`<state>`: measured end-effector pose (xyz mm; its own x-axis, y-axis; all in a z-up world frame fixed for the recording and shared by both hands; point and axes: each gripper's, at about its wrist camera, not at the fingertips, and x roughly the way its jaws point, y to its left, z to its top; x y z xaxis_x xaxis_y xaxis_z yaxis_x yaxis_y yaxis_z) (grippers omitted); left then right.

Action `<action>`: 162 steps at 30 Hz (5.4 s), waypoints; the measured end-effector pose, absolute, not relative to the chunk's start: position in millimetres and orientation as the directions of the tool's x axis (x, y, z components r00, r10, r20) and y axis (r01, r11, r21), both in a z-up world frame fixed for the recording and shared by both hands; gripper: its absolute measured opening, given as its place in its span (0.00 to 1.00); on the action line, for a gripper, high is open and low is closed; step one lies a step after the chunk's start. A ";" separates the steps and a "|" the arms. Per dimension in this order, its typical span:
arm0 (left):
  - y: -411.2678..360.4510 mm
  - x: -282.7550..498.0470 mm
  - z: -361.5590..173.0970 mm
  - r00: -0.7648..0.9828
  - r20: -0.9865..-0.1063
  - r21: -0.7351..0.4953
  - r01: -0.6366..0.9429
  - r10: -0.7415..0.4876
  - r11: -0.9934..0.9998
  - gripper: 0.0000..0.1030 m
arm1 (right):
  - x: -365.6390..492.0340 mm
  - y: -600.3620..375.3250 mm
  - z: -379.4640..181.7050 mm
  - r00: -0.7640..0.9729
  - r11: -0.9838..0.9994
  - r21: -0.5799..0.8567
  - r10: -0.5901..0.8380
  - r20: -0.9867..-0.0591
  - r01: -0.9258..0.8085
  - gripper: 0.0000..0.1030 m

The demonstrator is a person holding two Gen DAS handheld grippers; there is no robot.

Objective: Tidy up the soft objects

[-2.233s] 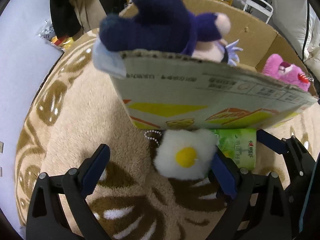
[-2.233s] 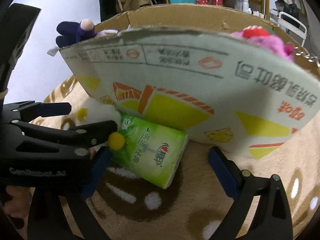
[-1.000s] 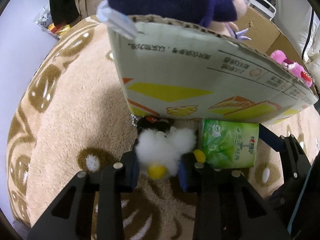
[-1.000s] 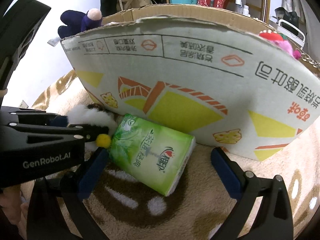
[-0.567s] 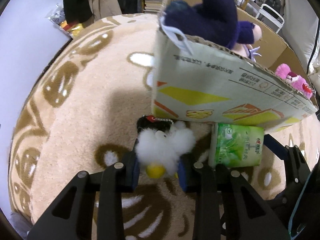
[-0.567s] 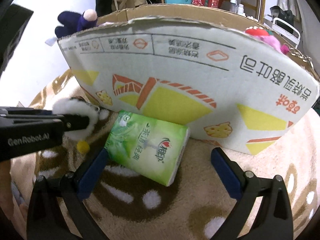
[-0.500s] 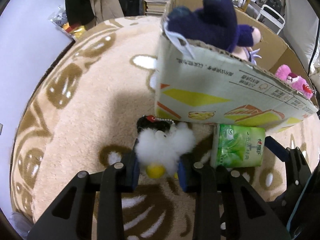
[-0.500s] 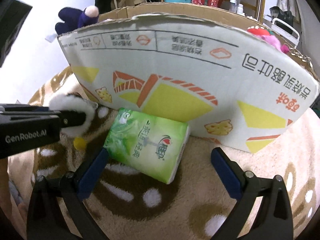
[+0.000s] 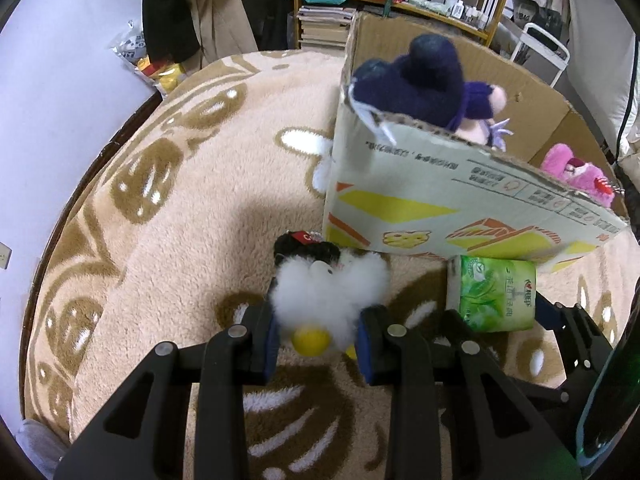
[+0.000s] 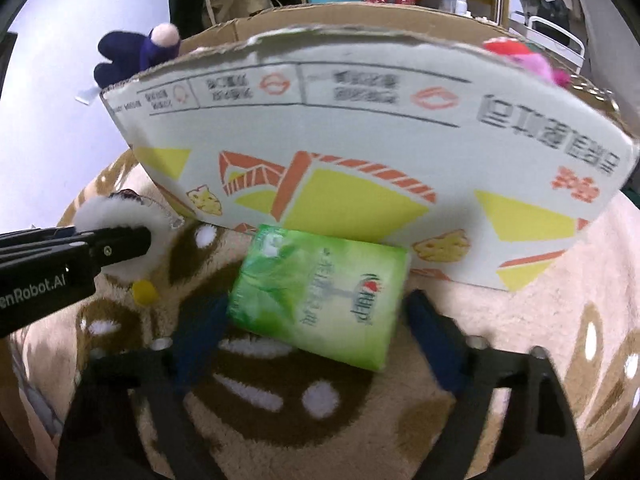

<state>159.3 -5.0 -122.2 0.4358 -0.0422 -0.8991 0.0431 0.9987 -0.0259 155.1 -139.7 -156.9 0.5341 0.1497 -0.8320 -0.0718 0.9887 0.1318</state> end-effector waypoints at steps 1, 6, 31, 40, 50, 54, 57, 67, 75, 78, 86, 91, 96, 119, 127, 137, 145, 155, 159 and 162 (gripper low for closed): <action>-6.4 156.9 -119.3 0.444 -0.895 -0.024 0.047 -0.042 0.999 0.29 | 154.3 -142.7 -156.2 0.534 0.988 0.140 0.155 -0.831 -0.070 0.81; -10.1 146.2 -106.8 0.501 -0.864 -0.017 0.073 -0.051 0.997 0.29 | 146.5 -149.6 -147.9 0.543 0.983 0.171 0.179 -0.820 -0.066 0.80; -27.8 62.3 -9.3 0.863 -0.493 0.059 0.164 -0.114 0.985 0.29 | 84.9 -190.5 -16.6 0.780 0.983 0.171 0.164 -0.603 -0.074 0.80; -38.2 62.1 12.0 0.907 -0.395 0.081 0.195 -0.148 0.977 0.29 | 88.1 -201.4 18.8 0.848 0.983 0.149 0.167 -0.504 -0.105 0.80; -53.2 93.5 26.9 0.922 -0.356 0.111 0.204 -0.153 0.973 0.29 | 117.1 -217.2 29.5 0.867 0.980 0.151 0.184 -0.463 -0.128 0.80; -59.1 111.0 34.3 0.928 -0.341 0.113 0.202 -0.153 0.973 0.29 | 130.3 -222.1 27.3 0.870 0.979 0.156 0.192 -0.455 -0.134 0.80; -64.3 124.8 39.1 0.932 -0.327 0.116 0.203 -0.156 0.972 0.29 | 136.3 -224.2 26.3 0.869 0.977 0.163 0.197 -0.453 -0.137 0.80; -74.3 158.5 25.1 0.924 -0.345 0.093 0.210 -0.166 0.973 0.29 | 159.3 -229.2 19.7 0.868 0.975 0.174 0.204 -0.453 -0.138 0.80; -79.9 181.3 -8.6 0.886 -0.432 0.080 0.225 -0.170 0.971 0.29 | 185.0 -242.1 -6.2 0.850 0.961 0.246 0.234 -0.471 -0.128 0.80; -84.1 187.1 -18.9 0.866 -0.466 0.081 0.245 -0.181 0.966 0.30 | 188.1 -244.6 -18.3 0.839 0.955 0.268 0.248 -0.484 -0.127 0.80; -93.8 193.6 -42.3 0.830 -0.535 0.117 0.260 -0.160 0.958 0.32 | 196.4 -250.1 -40.2 0.804 0.932 0.338 0.300 -0.513 -0.133 0.80; -89.9 196.5 -47.0 0.812 -0.566 0.108 0.244 -0.142 0.964 0.35 | 197.8 -249.1 -45.5 0.788 0.928 0.347 0.312 -0.530 -0.134 0.81; -83.4 193.5 -46.1 0.819 -0.562 0.114 0.216 -0.117 0.970 0.43 | 197.2 -247.9 -46.5 0.784 0.934 0.339 0.295 -0.547 -0.115 0.82; -63.7 143.4 -16.5 0.863 -0.499 0.154 0.181 -0.081 0.971 0.85 | 149.7 -246.7 -6.9 0.838 0.962 0.259 0.211 -0.504 -0.087 1.00; -57.8 112.0 -1.5 0.888 -0.457 0.178 0.149 -0.053 0.973 0.94 | 124.3 -235.8 8.5 0.849 0.974 0.207 0.187 -0.494 -0.094 1.00; -25.0 83.2 10.9 0.881 -0.470 0.097 0.107 -0.049 0.990 0.95 | 89.3 -228.7 27.5 0.867 0.976 0.192 0.178 -0.465 -0.098 1.00; -8.3 55.8 22.5 0.891 -0.452 0.079 0.096 -0.050 0.992 0.95 | 64.0 -222.7 39.4 0.885 0.980 0.177 0.159 -0.438 -0.088 1.00; -4.1 33.1 25.6 0.896 -0.441 0.079 0.100 -0.055 0.992 0.95 | 40.4 -228.3 38.8 0.892 0.983 0.173 0.128 -0.433 -0.057 1.00; -1.8 30.2 24.1 0.896 -0.442 0.069 0.093 -0.053 0.993 0.95 | 33.6 -229.2 36.0 0.896 0.984 0.170 0.123 -0.426 -0.055 1.00; -1.5 29.0 21.6 0.898 -0.436 0.068 0.088 -0.050 0.994 0.95 | 33.5 -228.9 35.0 0.896 0.984 0.167 0.121 -0.426 -0.053 1.00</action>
